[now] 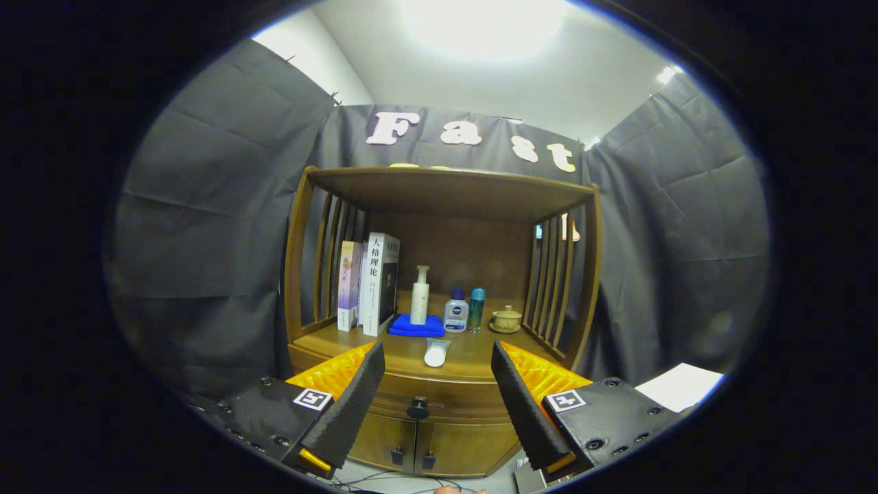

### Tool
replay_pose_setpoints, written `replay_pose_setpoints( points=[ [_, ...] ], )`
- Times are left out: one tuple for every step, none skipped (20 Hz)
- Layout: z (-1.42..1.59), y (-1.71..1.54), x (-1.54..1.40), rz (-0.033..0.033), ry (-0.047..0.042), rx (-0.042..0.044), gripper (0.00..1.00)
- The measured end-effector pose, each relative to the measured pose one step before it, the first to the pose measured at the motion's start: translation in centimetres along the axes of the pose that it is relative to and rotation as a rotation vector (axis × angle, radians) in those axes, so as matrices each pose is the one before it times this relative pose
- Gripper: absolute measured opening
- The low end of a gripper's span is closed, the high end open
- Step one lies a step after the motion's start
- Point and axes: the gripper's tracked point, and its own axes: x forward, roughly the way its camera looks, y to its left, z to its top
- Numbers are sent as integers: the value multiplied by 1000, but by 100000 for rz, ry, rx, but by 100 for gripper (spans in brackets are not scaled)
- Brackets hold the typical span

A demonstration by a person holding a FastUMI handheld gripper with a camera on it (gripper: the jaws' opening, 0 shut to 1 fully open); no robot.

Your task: Pull open the drawer, take out the items inside it, and place them on the countertop above the cabinet.

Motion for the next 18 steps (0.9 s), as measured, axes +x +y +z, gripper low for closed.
replay_pose_setpoints(
  points=[
    [707, -717, -788, -1723, -1138, 1337, 97],
    [919, -427, -505, -1200, -2001, 1473, 97],
    [786, -292, -447, -921, -2050, 1318, 97],
    [492, -267, -246, -709, -1742, 866, 97],
    [364, -194, -210, -250, -1147, 279, 97],
    [-138, 28, -124, 157, -498, -135, 97],
    [-151, 108, -120, 706, -193, -716, 97],
    [-233, 140, -53, 751, 102, -1135, 97],
    [-229, 72, 28, 604, 79, -1053, 97],
    [-164, 50, 11, 289, -212, -833, 97],
    [-146, 5, 88, -51, -109, -422, 97],
    [-139, -27, 63, 71, 64, 3, 97],
    [-208, 117, -7, 460, 547, 579, 97],
    [-232, 176, 39, 672, 519, 943, 97],
    [-34, -12, -67, 486, 268, 925, 97],
    [25, -92, -81, 212, -74, 763, 97],
    [44, -81, -71, -79, -140, 349, 97],
    [29, -200, -70, -311, -314, 25, 97]
  ],
)
